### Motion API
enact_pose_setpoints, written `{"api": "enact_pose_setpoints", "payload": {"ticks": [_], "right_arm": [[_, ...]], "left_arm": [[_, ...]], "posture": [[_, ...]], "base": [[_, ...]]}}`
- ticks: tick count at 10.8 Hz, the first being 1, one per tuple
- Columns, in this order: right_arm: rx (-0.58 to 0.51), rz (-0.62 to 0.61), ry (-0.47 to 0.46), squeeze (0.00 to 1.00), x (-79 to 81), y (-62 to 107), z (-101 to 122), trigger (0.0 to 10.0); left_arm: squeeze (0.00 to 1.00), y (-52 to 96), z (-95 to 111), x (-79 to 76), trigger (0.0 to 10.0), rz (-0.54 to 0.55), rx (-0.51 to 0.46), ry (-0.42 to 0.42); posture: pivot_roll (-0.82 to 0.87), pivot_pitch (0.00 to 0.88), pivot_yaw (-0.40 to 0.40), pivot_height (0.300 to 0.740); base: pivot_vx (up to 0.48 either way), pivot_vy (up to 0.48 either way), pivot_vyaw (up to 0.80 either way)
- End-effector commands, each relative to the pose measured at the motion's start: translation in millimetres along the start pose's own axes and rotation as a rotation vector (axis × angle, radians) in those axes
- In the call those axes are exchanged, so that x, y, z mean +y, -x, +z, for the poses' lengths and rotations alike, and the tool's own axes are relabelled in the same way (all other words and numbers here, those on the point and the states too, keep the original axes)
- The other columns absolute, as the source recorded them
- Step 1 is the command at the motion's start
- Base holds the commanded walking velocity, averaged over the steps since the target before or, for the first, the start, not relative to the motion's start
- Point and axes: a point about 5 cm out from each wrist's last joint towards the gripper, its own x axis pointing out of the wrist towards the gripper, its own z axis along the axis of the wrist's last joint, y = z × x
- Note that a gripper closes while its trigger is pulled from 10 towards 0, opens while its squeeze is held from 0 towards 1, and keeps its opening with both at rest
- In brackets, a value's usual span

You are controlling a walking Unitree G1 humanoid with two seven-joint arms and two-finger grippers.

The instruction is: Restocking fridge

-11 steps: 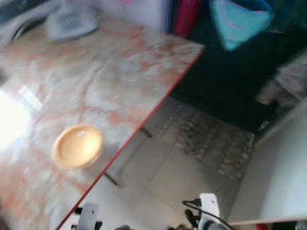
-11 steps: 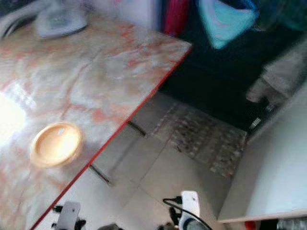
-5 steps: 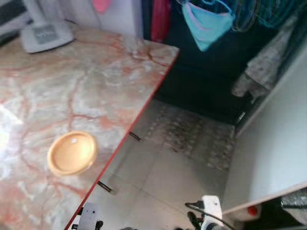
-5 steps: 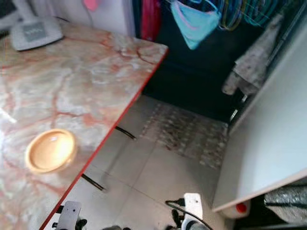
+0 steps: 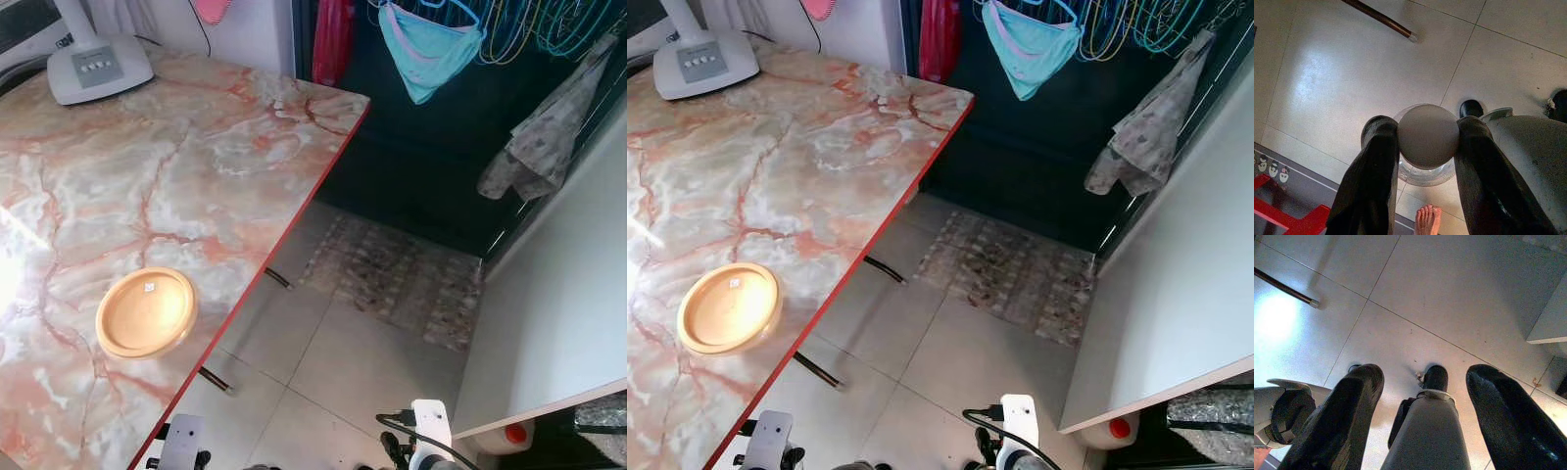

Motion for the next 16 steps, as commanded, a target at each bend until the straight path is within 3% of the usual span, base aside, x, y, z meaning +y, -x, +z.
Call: {"api": "enact_pose_setpoints", "payload": {"ticks": [1,5,13,16], "right_arm": [[0.02,0.005,-0.001,0.0,1.0,0.9,-6.0,10.0],[0.012,0.002,-0.005,0.0,-0.3,0.9,-4.6,10.0],[0.005,-0.002,-0.011,0.0,-0.2,1.0,-4.7,10.0],[0.006,-0.011,-0.013,0.0,-0.5,0.9,-4.6,10.0]], "left_arm": [[0.0,2.4,-9.2,0.9,10.0,0.003,0.03,-0.002],[0.0,2.2,-8.2,0.7,10.0,0.009,0.027,0.011],[0.0,2.2,-7.6,2.1,10.0,0.016,0.02,0.028],[0.0,1.8,-7.3,2.3,10.0,0.018,0.026,0.011]], "posture": [[0.18,0.164,0.042,0.74],[0.18,0.163,0.037,0.74],[0.18,0.16,0.037,0.74],[0.17,0.15,0.039,0.74]], "base": [[0.0,0.0,0.0],[0.0,0.0,0.0],[-0.267,0.0,0.0],[0.0,0.0,0.0]]}}
